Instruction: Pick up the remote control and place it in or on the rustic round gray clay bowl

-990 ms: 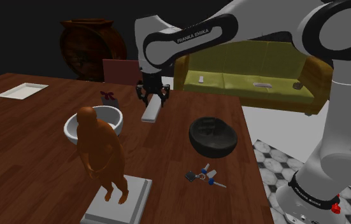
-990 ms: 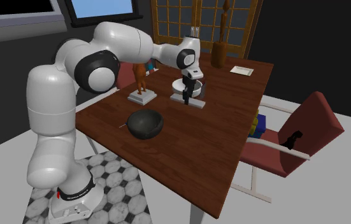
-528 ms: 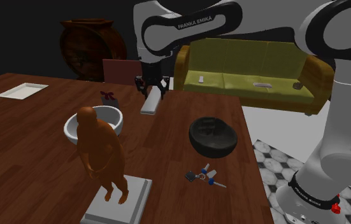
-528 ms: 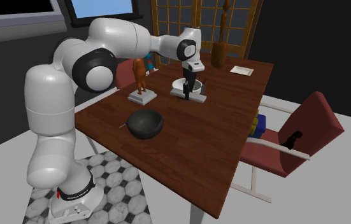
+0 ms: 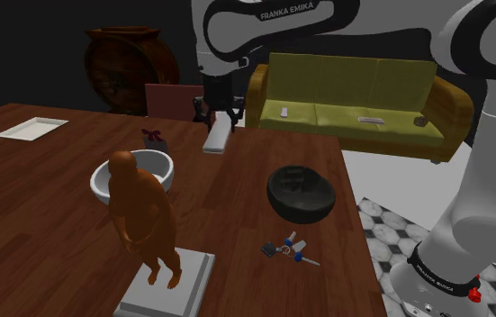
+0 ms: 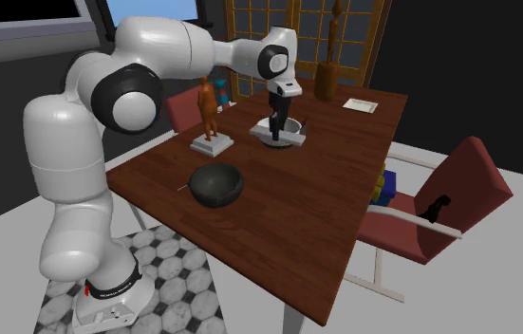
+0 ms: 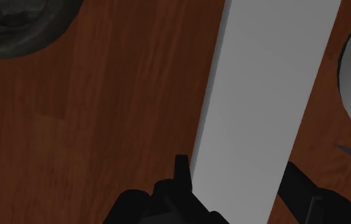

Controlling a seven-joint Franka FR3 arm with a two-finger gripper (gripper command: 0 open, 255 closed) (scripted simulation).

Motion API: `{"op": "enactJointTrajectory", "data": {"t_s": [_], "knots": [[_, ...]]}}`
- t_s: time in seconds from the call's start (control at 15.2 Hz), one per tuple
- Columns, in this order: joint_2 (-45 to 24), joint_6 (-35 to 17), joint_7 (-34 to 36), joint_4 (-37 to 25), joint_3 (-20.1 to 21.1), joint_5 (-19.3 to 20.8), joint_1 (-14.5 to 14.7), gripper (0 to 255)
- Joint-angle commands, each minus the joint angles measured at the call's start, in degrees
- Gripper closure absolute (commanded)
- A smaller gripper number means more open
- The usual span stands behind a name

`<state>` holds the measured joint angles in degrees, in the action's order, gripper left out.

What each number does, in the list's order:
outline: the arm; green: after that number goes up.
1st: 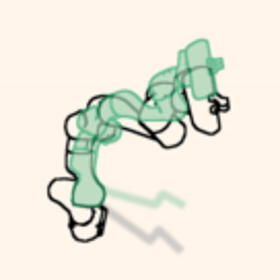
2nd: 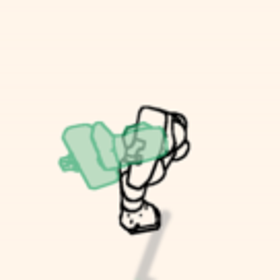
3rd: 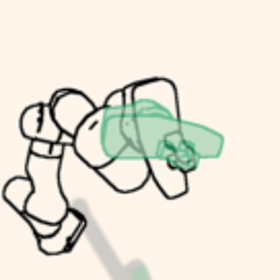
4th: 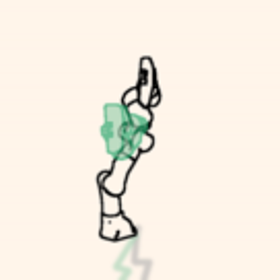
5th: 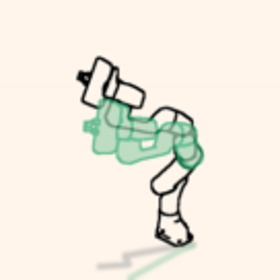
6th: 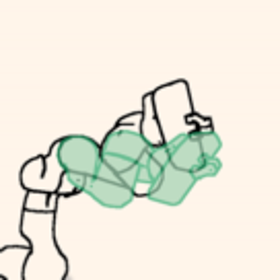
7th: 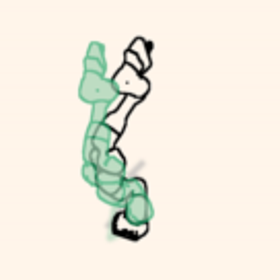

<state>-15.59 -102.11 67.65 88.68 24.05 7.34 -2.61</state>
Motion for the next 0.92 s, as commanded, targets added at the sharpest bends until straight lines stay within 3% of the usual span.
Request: {"op": "enactJointTrajectory", "data": {"t_s": [0.0, 0.4, 0.86], "knots": [[4.8, -1.8, -0.7, 6.2, 0.3, -1.9, -1.2, 255], [20.3, -5.3, -4.4, 23.8, -0.1, -8.4, -3.0, 255], [37.7, -5.1, -8.6, 40.0, -2.4, -14.7, -1.6, 255]]}}
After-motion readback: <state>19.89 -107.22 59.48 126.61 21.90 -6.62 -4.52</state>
